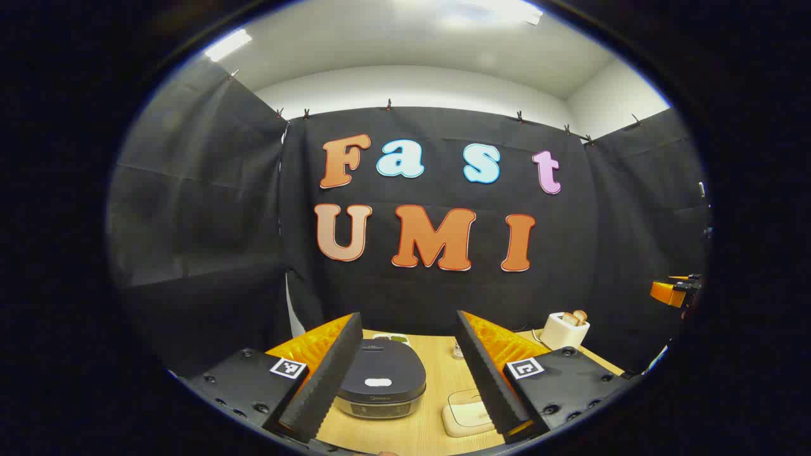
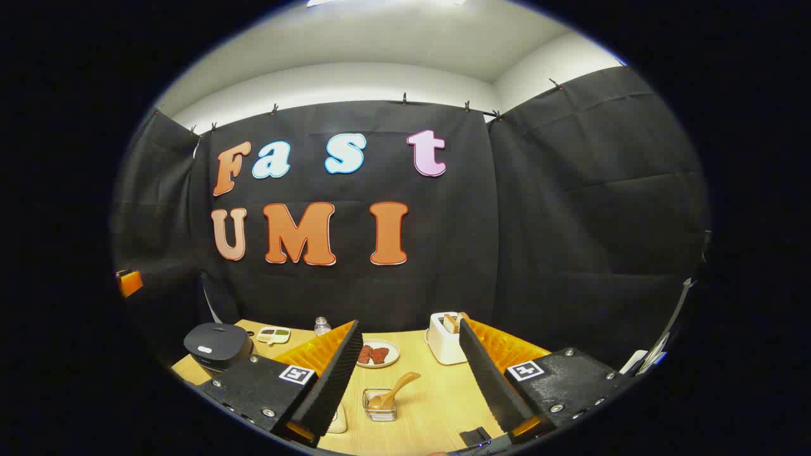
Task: Close the left gripper, press the button to open the rice cooker; take a wooden spoon from the chopstick holder with the right hand, scoop a spoonful of rice and pour it into the rice cooker, then put the wooden spoon back into the chopstick holder.
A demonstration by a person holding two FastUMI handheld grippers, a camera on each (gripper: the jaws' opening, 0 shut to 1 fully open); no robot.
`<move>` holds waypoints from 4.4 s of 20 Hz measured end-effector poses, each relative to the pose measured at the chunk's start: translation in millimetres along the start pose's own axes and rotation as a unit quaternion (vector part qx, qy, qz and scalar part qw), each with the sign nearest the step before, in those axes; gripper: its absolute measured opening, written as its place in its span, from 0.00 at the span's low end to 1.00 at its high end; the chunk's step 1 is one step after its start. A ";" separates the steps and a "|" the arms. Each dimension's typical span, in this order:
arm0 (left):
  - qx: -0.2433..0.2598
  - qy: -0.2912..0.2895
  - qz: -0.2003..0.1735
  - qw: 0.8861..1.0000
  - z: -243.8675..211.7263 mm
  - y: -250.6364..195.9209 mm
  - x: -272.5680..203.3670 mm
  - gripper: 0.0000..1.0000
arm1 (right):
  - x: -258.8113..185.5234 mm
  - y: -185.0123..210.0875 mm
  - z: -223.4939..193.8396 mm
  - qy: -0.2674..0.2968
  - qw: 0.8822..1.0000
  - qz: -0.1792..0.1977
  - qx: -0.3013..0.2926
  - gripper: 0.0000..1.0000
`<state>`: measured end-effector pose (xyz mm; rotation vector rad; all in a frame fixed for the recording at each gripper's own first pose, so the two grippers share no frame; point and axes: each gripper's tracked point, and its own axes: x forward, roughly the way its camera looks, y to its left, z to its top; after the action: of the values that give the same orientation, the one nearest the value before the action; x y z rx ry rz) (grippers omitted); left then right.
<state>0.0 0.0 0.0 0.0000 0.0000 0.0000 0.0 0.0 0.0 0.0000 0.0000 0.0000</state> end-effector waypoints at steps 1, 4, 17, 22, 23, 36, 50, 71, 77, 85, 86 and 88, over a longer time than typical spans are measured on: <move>0.001 0.001 -0.002 1.000 0.7 -2.4 -1.8 1.00 | -0.3 -0.4 -4.2 0.006 1.000 0.003 0.006 1.00; 0.007 -0.007 0.004 1.000 5.3 1.4 -2.9 1.00 | -1.2 -9.7 -9.5 0.005 1.000 -0.007 0.004 0.95; 0.014 -0.003 0.001 1.000 5.7 23.1 6.0 0.98 | 2.3 14.0 -16.3 0.005 1.000 -0.006 0.014 0.95; 0.008 -0.002 -0.004 1.000 2.4 27.1 13.6 1.00 | 4.5 16.0 -11.8 0.001 1.000 -0.008 0.016 0.95; 0.004 -0.001 -0.007 1.000 2.4 26.4 15.4 1.00 | 5.7 18.6 -12.1 -0.001 1.000 -0.009 0.017 0.95; 0.015 -0.018 -0.003 1.000 11.1 38.4 32.1 0.32 | 17.0 30.4 -12.5 0.002 1.000 -0.012 0.004 0.95; -0.009 0.097 -0.047 0.994 -64.4 25.4 66.4 0.04 | 14.1 28.4 -19.1 0.008 1.000 -0.020 0.003 0.95; -0.007 0.332 -0.064 0.941 -244.0 60.8 149.3 0.04 | 32.1 5.4 -63.5 0.054 0.997 -0.053 0.007 0.95; 0.009 0.368 -0.067 0.927 -252.1 60.8 142.3 0.05 | 36.3 9.1 -68.4 0.063 0.997 -0.049 0.009 0.95; 0.002 0.273 -0.043 0.961 -176.4 54.4 148.7 0.04 | 40.7 13.3 -57.2 0.050 0.998 -0.044 0.013 0.95; -0.002 0.243 -0.042 0.969 -149.1 54.2 152.0 0.00 | 41.0 15.1 -55.7 0.048 0.998 -0.042 0.016 0.95; 0.003 0.189 -0.040 0.981 -106.1 56.4 150.6 0.04 | 42.2 18.0 -54.8 0.047 0.998 -0.040 0.018 0.95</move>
<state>150.6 56.4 -106.1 0.0062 0.3795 -0.0797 42.2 18.0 -54.8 0.0367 0.0933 -0.0807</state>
